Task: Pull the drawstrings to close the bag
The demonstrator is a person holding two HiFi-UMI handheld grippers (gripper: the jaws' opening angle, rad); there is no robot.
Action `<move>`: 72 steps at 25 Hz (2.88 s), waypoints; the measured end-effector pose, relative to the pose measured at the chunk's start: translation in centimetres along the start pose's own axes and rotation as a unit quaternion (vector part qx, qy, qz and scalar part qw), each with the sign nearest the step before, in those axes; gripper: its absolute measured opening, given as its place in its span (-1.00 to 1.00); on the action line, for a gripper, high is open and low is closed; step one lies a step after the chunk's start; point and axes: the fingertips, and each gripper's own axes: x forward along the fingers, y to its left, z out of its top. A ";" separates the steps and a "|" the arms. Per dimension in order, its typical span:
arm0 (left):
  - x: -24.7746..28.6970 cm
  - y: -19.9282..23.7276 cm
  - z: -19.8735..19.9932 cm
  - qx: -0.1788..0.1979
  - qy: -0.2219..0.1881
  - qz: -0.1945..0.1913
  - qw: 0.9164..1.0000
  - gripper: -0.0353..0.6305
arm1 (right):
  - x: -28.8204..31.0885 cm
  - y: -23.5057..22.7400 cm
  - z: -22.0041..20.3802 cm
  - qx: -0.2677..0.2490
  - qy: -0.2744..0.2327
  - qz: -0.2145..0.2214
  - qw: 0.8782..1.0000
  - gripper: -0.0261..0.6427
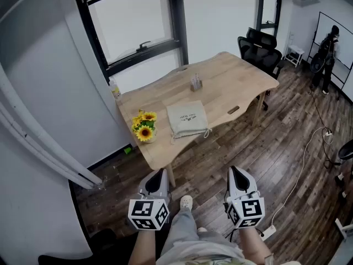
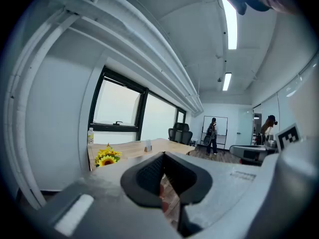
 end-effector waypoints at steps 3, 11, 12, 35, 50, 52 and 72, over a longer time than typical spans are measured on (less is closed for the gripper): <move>1.3 0.6 0.2 -0.003 0.003 0.005 1.000 -0.88 | 1.4 -0.5 0.1 0.004 -0.001 0.001 1.000 -0.92; 6.3 2.8 0.8 -0.005 0.007 -0.002 1.000 -0.88 | 6.5 -1.6 0.0 0.017 0.003 0.008 1.000 -0.91; 7.1 3.1 1.0 -0.004 0.008 -0.004 1.000 -0.88 | 7.3 -1.8 0.0 0.017 0.005 0.007 1.000 -0.91; 22.4 10.4 -4.1 -0.017 0.113 -0.058 0.992 -0.61 | 22.8 -3.6 -4.7 0.027 0.122 0.032 0.992 -0.41; 28.0 12.7 -13.0 -0.030 0.244 -0.109 0.963 -0.35 | 29.9 -2.6 -12.8 0.068 0.226 0.034 0.971 -0.28; 28.5 12.9 -13.9 -0.029 0.256 -0.112 0.960 -0.34 | 30.2 -2.4 -13.8 0.071 0.239 0.036 0.968 -0.28; 32.9 14.8 -21.0 -0.062 0.356 -0.052 0.931 -0.23 | 33.7 -5.5 -21.3 0.092 0.344 0.101 0.929 -0.27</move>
